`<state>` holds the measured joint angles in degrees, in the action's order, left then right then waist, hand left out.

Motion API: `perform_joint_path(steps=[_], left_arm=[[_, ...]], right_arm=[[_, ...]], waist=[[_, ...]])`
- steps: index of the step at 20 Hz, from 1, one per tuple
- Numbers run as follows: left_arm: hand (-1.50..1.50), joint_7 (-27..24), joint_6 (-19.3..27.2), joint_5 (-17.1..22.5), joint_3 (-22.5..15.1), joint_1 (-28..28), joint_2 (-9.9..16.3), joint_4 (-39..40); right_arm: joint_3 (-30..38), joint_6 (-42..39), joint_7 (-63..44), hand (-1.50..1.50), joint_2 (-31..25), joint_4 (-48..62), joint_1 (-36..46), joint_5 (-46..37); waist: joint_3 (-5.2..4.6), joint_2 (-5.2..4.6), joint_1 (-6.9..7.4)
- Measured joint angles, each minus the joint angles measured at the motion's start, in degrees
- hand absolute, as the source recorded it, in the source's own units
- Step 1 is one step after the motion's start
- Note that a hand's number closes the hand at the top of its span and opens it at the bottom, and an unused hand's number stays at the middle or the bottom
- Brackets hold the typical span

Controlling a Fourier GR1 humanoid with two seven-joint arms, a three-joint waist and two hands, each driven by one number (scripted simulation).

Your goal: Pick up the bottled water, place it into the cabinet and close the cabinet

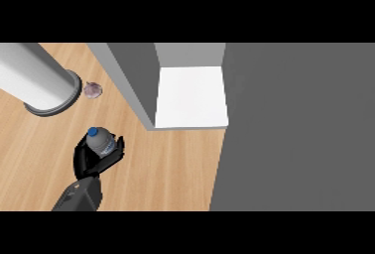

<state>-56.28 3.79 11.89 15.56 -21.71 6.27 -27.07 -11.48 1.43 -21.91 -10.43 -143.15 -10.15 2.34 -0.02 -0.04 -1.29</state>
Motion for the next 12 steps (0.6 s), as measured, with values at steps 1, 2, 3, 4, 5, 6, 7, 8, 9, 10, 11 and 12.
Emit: perform_joint_path(steps=[1,2,3,4,5,6,7,8,9,10,11,12], left_arm=[[1.5,0.1,-0.9,-0.8,-1.2,-0.3,-0.9,0.3],[1.5,0.9,-2.6,-1.5,-2.5,-0.9,-1.2,0.6],[1.5,1.6,-4.4,-2.2,-3.8,-1.5,-1.9,1.1],[1.5,2.5,-5.6,-2.8,-4.8,-2.3,-2.4,1.2],[1.5,2.4,-7.4,-3.3,-5.8,-2.4,-2.8,1.3],[1.5,2.9,-8.8,-3.4,-6.4,-2.8,-3.1,1.1],[1.5,3.3,-10.3,-3.1,-7.1,-3.0,-3.8,1.1],[1.5,3.7,-11.7,-3.0,-7.5,-3.6,-4.2,1.1],[1.5,4.0,-12.8,-2.5,-8.1,-4.2,-4.6,1.1],[1.5,4.7,-13.6,-1.7,-9.0,-4.5,-5.0,0.8],[1.5,5.0,-14.1,-0.7,-10.2,-5.1,-5.2,0.8],[1.5,5.8,-14.3,0.4,-11.3,-5.5,-5.5,0.3]], right_arm=[[0.6,-0.3,0.2,-1.5,-0.1,0.1,0.1,0.1],[1.0,-0.3,0.5,-1.5,0.1,0.2,0.1,0.2],[1.0,-0.4,0.6,-1.5,0.2,0.4,0.3,0.2],[1.7,-0.6,0.7,-1.5,0.0,0.4,0.1,0.3],[2.5,-0.8,0.8,-1.5,-0.1,0.4,0.1,0.4],[3.2,-1.2,1.3,-1.5,-0.2,0.4,-0.7,0.5],[3.9,-1.3,1.3,-1.5,-0.2,0.3,-0.8,0.6],[4.6,-1.7,1.2,-1.5,-0.4,0.3,-1.0,0.8],[5.6,-2.0,1.3,-1.5,-0.6,0.2,-1.1,1.0],[6.5,-2.2,1.3,-1.5,-0.6,0.2,-1.3,1.2],[7.1,-2.5,2.0,-1.5,-0.4,0.3,-1.5,1.3],[8.7,-3.1,2.5,-1.5,-0.6,0.5,-1.8,1.9]], waist=[[0.01,0.01,-0.06],[0.01,0.01,-0.16],[0.0,-0.01,-0.33],[0.0,0.03,-0.4],[0.0,0.02,-0.32],[0.01,0.07,-0.28],[0.02,0.1,-0.18],[0.02,0.1,-0.17],[0.02,0.12,-0.24],[0.03,0.19,-0.23],[0.03,0.18,-0.19],[0.04,0.24,-0.2]])
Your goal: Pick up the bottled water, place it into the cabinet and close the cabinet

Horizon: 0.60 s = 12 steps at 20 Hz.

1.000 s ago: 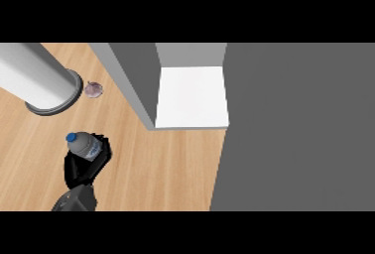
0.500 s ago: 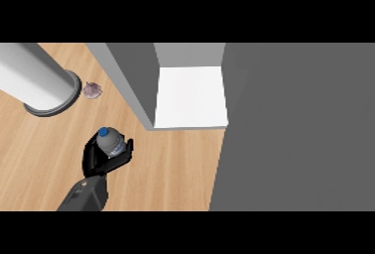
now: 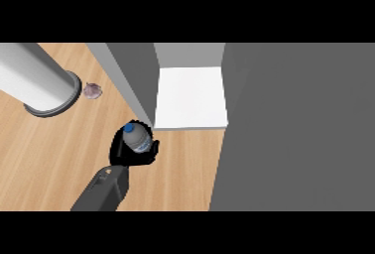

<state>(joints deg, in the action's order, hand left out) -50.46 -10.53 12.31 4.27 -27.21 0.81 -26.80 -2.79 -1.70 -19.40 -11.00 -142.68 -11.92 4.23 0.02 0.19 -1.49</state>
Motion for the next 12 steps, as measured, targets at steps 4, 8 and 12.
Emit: perform_joint_path(steps=[4,8,12], left_arm=[[1.5,3.0,0.4,4.3,-3.9,-0.7,0.4,-1.5],[1.5,4.7,3.0,10.7,-9.0,0.1,1.4,-3.3],[1.5,6.7,6.5,16.0,-12.4,1.1,2.3,-5.5]], right_arm=[[4.3,-1.3,-0.6,-1.5,-0.4,0.4,0.3,1.7],[7.2,-3.1,1.8,-1.5,0.3,2.6,0.2,3.9],[10.7,-4.9,2.4,-1.5,-0.3,3.8,0.4,5.8]], waist=[[0.06,0.02,0.21],[0.15,-0.01,0.05],[0.23,0.06,-0.35]])
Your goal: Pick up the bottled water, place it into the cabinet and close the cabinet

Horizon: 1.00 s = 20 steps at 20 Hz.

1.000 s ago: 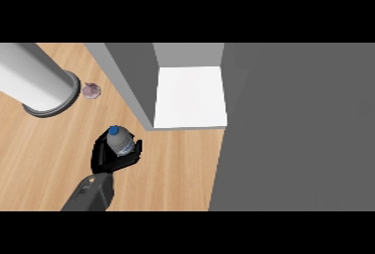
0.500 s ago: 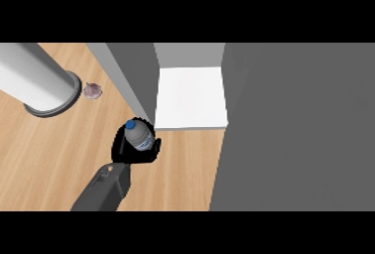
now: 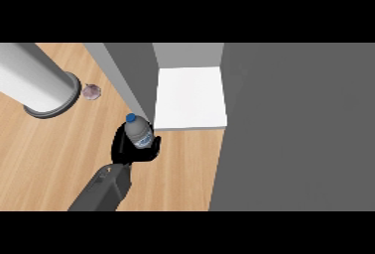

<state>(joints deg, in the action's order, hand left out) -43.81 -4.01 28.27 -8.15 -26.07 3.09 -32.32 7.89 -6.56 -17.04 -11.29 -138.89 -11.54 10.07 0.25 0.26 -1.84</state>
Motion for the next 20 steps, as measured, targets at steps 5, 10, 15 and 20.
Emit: perform_joint_path(steps=[5,10,15,20], left_arm=[[1.5,1.9,4.3,3.5,-2.9,1.0,0.7,-2.4],[1.5,2.9,8.5,6.2,-5.2,2.0,1.5,-4.7],[1.5,2.3,13.0,8.1,-6.7,3.1,2.2,-6.4],[1.5,2.5,18.8,8.5,-7.6,3.6,2.2,-7.9]], right_arm=[[3.2,-1.9,1.5,-1.5,0.2,2.1,0.3,3.8],[6.0,-3.9,2.1,-1.5,-0.6,4.0,0.8,8.8],[8.8,-5.8,2.4,-1.5,-2.0,5.4,1.3,14.3],[11.1,-7.4,2.9,-1.5,-3.4,7.0,1.7,17.6]], waist=[[0.11,0.09,-0.25],[0.19,0.12,-0.88],[0.28,0.09,-1.93],[0.42,0.12,-2.37]])
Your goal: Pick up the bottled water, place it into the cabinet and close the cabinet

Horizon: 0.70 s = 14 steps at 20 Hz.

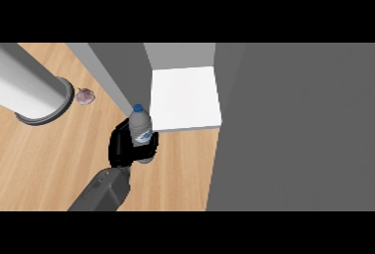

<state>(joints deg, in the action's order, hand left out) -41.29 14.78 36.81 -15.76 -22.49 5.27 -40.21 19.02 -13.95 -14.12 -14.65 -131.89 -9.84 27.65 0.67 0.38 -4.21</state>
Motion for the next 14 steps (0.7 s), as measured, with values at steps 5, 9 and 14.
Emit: perform_joint_path(steps=[5,9,14], left_arm=[[1.5,-0.4,5.5,-0.5,-0.8,0.5,0.3,-1.0],[1.5,-0.7,9.5,-0.6,-1.1,1.1,0.5,-2.0],[1.5,-0.8,13.8,-0.9,-1.5,1.4,0.7,-2.8]], right_arm=[[1.8,-1.8,0.3,-1.5,-1.5,1.5,0.5,3.0],[3.1,-3.0,0.5,-1.5,-2.6,2.4,0.7,5.3],[4.5,-4.3,0.7,-1.5,-3.4,3.5,0.6,7.7]], waist=[[0.16,-0.02,-0.63],[0.26,0.01,-1.35],[0.33,-0.04,-1.94]])
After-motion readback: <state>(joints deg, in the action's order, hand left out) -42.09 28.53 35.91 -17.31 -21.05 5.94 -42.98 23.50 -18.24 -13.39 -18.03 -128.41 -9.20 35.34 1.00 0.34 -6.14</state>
